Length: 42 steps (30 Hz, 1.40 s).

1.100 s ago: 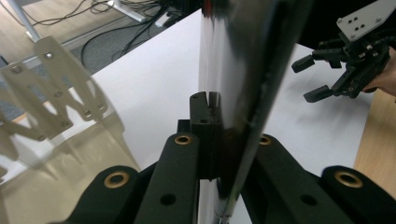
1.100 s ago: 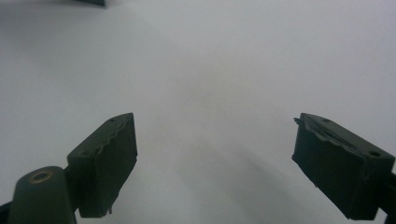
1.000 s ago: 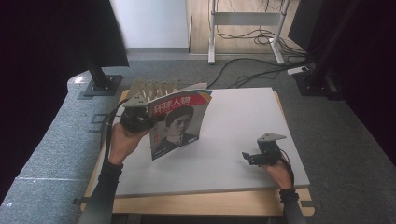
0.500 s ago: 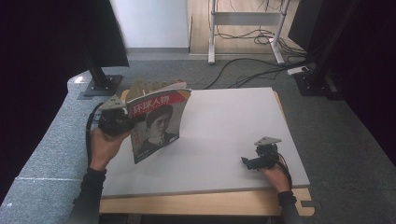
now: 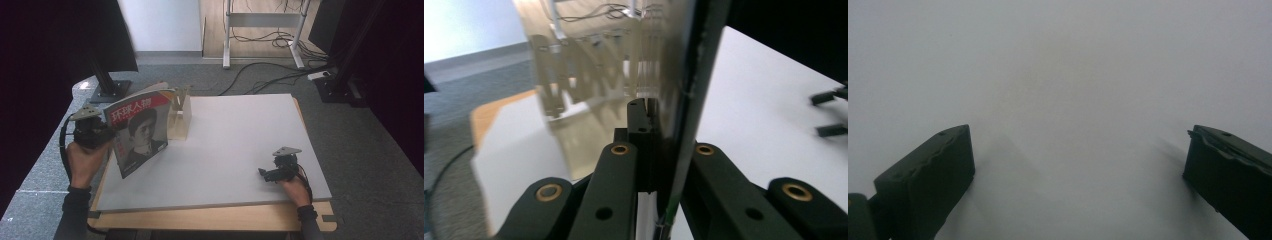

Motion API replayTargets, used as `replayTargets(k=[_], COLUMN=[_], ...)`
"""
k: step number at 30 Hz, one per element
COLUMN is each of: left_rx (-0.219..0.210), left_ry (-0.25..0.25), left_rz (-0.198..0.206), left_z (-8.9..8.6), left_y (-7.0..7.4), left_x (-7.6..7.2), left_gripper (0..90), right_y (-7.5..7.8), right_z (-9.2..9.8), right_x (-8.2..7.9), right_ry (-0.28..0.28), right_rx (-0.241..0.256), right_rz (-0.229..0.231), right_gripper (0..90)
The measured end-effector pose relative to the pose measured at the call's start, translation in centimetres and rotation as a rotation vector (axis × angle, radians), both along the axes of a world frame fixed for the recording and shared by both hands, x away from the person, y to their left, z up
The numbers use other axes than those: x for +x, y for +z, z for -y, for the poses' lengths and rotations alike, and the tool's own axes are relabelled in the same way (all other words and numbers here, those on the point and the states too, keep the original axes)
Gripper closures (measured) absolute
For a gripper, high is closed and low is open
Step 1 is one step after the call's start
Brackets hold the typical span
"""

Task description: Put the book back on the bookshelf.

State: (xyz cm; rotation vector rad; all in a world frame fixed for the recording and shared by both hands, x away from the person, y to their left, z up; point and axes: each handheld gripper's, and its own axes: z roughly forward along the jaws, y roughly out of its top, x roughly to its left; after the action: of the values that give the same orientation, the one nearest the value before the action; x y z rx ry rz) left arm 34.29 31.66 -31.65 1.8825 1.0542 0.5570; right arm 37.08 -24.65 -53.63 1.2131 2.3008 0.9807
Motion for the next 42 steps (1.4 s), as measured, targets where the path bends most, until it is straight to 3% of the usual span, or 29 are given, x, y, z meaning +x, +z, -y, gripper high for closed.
replayTargets(k=[10, 22, 28, 31, 34, 37, 38, 39, 42], left_rx=[0.001, -0.022, -0.055, -0.042, -0.058, -0.001, 0.006, 0.013, 0.065], left_ry=[0.113, 0.182, 0.203, 0.175, 0.120, 0.090, 0.086, 0.074, 0.083], left_rz=[0.027, 0.051, 0.068, 0.026, -0.052, -0.138, -0.154, -0.196, -0.216], left_z=[-1.6, -0.6, 0.1, 0.3, -0.1, -0.2, -0.2, -0.2, -0.1], left_y=[0.2, -0.5, -1.6, -2.3, -1.9, -1.2, -1.0, -0.8, -0.5], left_x=[1.7, 6.4, 8.5, 9.3, 9.5, 9.5, 9.5, 9.5, 9.4], left_gripper=[87.0, 87.0, 86.9, 86.6, 86.1, 84.7, 84.6, 84.0, 85.2], right_y=[0.0, 0.0, 0.0, 0.0, 0.0, 0.0, 0.0, 0.0, 0.0], right_z=[0.0, 0.0, 0.0, 0.0, 0.0, 0.0, 0.0, 0.0, 0.0], right_x=[0.0, 0.0, 0.0, 0.0, 0.0, 0.0, 0.0, 0.0, 0.0], right_ry=[0.000, -0.001, -0.001, 0.001, 0.001, 0.002, 0.001, 0.002, 0.002], right_rx=[0.000, 0.001, 0.001, 0.000, 0.001, 0.000, 0.000, 0.000, 0.000], right_rz=[0.000, 0.000, 0.001, 0.002, 0.002, 0.000, 0.000, 0.000, -0.001], right_gripper=[0.0, 0.0, 0.0, 0.0, 0.0, 0.0, 0.0, 0.0, 0.0])
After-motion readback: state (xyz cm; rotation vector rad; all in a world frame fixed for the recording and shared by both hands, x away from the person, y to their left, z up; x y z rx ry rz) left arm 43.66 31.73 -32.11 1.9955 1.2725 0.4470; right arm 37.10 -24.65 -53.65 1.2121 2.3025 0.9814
